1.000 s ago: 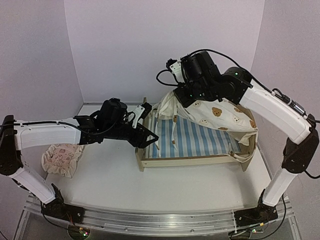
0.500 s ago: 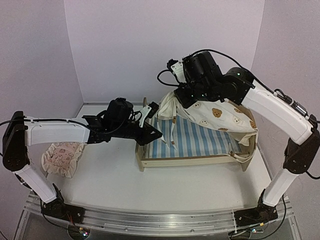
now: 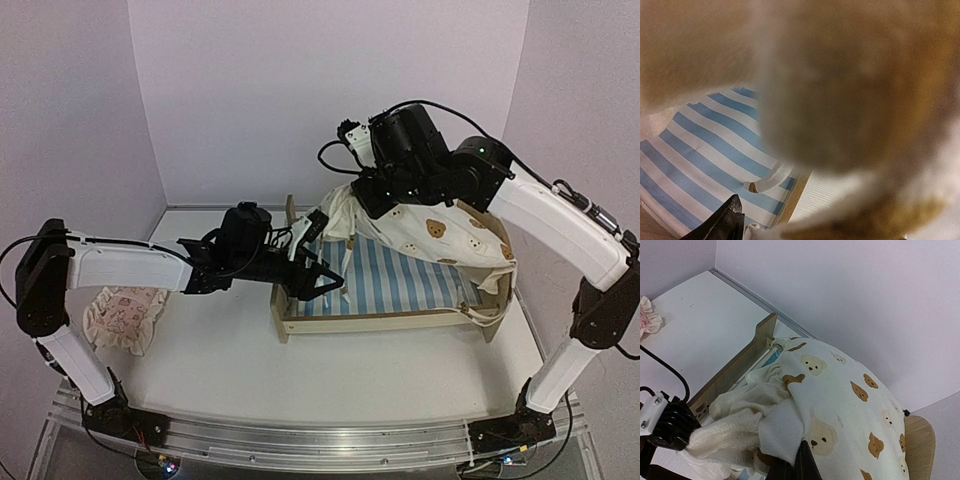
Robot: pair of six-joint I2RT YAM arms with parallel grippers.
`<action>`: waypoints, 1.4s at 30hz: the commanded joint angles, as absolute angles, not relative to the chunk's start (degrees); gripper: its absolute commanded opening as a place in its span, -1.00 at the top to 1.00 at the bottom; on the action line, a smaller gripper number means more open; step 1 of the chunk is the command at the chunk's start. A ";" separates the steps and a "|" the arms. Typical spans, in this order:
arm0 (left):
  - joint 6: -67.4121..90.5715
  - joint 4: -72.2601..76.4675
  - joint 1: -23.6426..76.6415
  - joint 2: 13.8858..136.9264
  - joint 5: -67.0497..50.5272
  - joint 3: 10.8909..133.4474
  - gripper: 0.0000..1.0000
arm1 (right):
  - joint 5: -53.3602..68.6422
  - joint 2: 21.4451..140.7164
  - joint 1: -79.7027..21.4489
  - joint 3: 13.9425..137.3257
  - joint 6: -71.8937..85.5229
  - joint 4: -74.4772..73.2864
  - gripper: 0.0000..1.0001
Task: Set up the pet bed
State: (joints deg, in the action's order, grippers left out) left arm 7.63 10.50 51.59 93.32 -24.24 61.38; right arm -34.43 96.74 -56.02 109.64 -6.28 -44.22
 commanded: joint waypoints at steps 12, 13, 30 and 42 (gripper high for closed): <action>8.35 20.38 53.06 103.98 -24.64 69.60 -0.02 | -33.69 92.48 -56.37 108.74 -4.76 -40.64 1.00; 8.37 20.99 53.17 104.18 -24.33 69.52 -0.03 | -33.66 92.39 -56.34 108.67 -4.75 -40.68 1.00; 9.32 27.41 54.67 107.92 -18.76 69.56 -0.49 | -33.07 91.72 -56.35 107.80 -4.31 -40.52 1.00; 9.67 37.14 55.51 109.09 -18.45 67.22 -0.35 | -32.77 91.69 -56.39 107.79 -4.06 -40.43 1.00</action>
State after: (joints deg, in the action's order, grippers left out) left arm 9.24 29.88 54.91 108.34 -18.65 66.98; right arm -33.11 95.02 -56.03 107.00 -5.25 -44.14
